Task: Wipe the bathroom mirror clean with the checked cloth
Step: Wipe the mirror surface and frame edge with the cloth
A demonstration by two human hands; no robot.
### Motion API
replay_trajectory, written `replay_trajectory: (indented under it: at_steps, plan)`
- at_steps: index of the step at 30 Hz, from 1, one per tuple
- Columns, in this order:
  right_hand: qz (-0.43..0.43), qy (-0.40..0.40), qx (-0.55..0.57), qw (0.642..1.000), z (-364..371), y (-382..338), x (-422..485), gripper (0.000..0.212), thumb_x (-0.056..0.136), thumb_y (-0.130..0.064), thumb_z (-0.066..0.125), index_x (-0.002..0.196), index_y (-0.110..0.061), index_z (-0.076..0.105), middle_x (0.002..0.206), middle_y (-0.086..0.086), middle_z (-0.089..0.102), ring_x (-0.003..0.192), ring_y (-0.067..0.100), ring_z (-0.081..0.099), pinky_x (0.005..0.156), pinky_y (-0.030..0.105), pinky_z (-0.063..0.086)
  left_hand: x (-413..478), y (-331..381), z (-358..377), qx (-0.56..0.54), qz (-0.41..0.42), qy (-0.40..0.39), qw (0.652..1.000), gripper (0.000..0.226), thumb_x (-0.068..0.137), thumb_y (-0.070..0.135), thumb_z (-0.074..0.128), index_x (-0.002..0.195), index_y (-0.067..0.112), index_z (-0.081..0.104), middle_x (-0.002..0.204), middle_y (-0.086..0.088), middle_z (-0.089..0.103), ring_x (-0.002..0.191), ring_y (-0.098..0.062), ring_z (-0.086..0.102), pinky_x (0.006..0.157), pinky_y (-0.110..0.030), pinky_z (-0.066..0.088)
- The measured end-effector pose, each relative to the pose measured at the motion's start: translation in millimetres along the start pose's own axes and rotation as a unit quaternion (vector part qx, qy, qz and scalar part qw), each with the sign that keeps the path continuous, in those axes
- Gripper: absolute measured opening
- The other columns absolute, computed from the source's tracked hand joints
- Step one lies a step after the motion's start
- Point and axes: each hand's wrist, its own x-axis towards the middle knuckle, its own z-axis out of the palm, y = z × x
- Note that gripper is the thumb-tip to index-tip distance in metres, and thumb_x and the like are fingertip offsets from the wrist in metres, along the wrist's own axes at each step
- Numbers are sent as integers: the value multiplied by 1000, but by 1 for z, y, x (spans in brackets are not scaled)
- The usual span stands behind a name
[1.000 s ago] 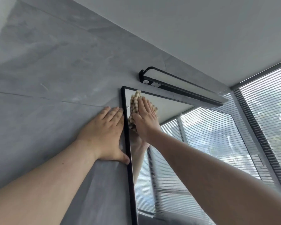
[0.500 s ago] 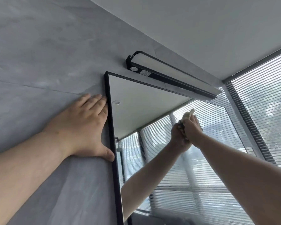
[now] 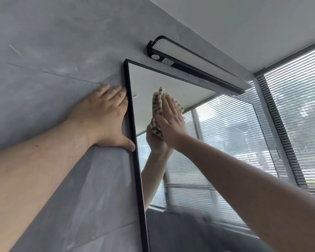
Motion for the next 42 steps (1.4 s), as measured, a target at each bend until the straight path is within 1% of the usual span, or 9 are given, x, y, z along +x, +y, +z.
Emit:
replay_trajectory:
  at_steps: [4,13,18,20,22,26,32,37,42]
  plan:
    - [68,2,19,998,2,24,-47,76,90,-44,20,159,-24,-3,166,-7,-10,150,4,-12,123,29,-8,-15,14,5,-32,-5,-14,999,142,53,99,44,158,9,11,168,-8,4,155,-20,-1,125,-41,-5]
    - [323,61,0,945,17,163,-177,94,75,-56,13,158,-11,15,166,4,11,152,13,5,125,37,3,-22,24,10,-19,-8,-2,1000,145,49,100,37,157,5,17,167,-11,9,155,-23,3,125,-43,-2]
    - [237,100,8,966,28,125,-165,79,85,-50,18,156,-14,14,164,5,15,152,9,4,125,36,1,-23,23,7,-28,-10,4,1000,144,50,99,43,156,6,19,167,-10,11,154,-22,5,125,-42,0]
    - [148,119,-21,982,31,91,-160,69,91,-38,22,152,-5,18,160,16,21,151,7,2,122,23,-6,-24,23,6,-32,-9,6,999,144,49,99,43,156,6,20,167,-10,12,154,-22,6,125,-42,1]
    - [67,71,-60,993,27,56,-150,72,91,-39,19,155,-6,13,164,12,7,150,5,-7,118,16,-15,-24,23,6,-36,-8,9,999,145,48,100,44,156,6,22,166,-10,14,154,-22,8,125,-43,1]
    - [-23,-1,-33,999,21,1,-124,76,89,-49,16,158,-21,1,164,-5,-10,149,1,-19,119,23,-16,-26,24,7,-51,-6,18,999,144,49,97,50,157,6,20,166,-9,14,154,-20,7,125,-41,-2]
    - [-6,-1,-32,999,21,-20,-129,75,89,-46,17,157,-20,0,164,-6,-11,149,1,-17,121,25,-12,-42,30,27,-65,6,90,994,118,51,82,73,133,-2,59,143,-17,55,137,-29,49,118,-44,17]
    - [-6,-66,-74,995,28,-6,-213,71,97,-43,17,156,-18,-13,163,-3,-25,151,10,-18,123,32,-9,-61,43,32,-37,23,21,999,138,45,97,49,141,-2,50,152,-19,43,144,-30,38,122,-49,15]
    - [102,-45,-92,989,45,4,-305,60,101,-31,19,140,3,50,155,14,41,142,27,41,111,43,36,-63,44,24,-35,4,-3,999,140,52,99,40,154,3,30,163,-15,21,153,-26,18,125,-48,2]
